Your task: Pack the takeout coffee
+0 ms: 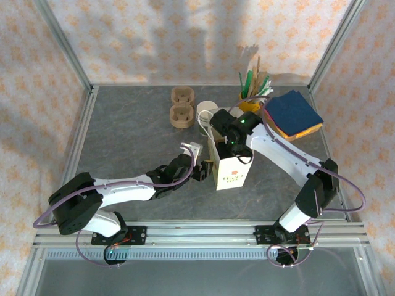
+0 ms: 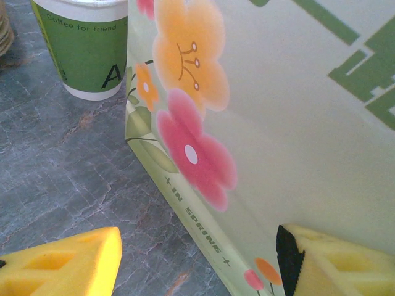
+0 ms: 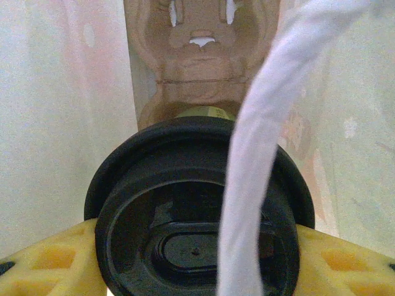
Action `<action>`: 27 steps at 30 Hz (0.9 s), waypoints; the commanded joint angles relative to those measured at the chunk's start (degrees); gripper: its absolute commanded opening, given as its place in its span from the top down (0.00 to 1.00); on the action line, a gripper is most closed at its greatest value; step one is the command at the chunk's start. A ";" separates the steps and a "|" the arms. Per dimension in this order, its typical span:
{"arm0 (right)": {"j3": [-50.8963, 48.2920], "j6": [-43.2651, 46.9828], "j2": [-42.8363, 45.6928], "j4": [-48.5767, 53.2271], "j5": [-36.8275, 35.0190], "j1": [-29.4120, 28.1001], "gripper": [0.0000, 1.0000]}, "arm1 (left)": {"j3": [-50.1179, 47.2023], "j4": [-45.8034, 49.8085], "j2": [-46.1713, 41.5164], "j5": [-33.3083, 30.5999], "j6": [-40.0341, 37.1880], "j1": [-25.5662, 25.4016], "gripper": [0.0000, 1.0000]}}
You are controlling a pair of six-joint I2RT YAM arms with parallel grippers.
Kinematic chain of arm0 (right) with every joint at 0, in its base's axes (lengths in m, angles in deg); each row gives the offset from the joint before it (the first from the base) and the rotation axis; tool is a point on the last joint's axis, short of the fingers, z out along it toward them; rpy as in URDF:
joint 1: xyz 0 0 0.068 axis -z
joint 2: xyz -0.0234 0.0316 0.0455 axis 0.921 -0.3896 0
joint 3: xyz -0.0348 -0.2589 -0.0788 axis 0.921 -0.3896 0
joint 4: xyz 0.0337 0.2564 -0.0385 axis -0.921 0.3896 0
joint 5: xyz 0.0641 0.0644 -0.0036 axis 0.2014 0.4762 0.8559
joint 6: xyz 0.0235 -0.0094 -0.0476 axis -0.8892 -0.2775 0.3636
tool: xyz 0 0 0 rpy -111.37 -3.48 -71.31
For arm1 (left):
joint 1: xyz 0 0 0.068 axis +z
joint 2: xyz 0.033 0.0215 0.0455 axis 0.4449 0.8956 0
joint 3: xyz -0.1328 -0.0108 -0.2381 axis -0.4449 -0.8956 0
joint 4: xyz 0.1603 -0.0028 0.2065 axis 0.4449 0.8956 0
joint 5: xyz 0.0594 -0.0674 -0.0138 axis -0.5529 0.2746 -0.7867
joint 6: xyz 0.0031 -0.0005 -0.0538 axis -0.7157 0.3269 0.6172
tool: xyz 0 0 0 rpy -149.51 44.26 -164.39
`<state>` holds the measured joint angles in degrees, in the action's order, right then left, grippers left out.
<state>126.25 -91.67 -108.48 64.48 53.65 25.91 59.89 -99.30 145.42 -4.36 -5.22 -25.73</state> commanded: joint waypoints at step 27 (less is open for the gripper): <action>-1.24 2.72 0.61 1.88 -0.15 0.39 0.62 | 0.68 -0.01 0.35 -2.06 -0.15 -0.51 0.31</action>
<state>126.14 -90.31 -108.18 64.48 53.93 25.91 59.89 -99.30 145.42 -4.97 -5.20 -25.73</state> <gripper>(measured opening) 0.597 0.691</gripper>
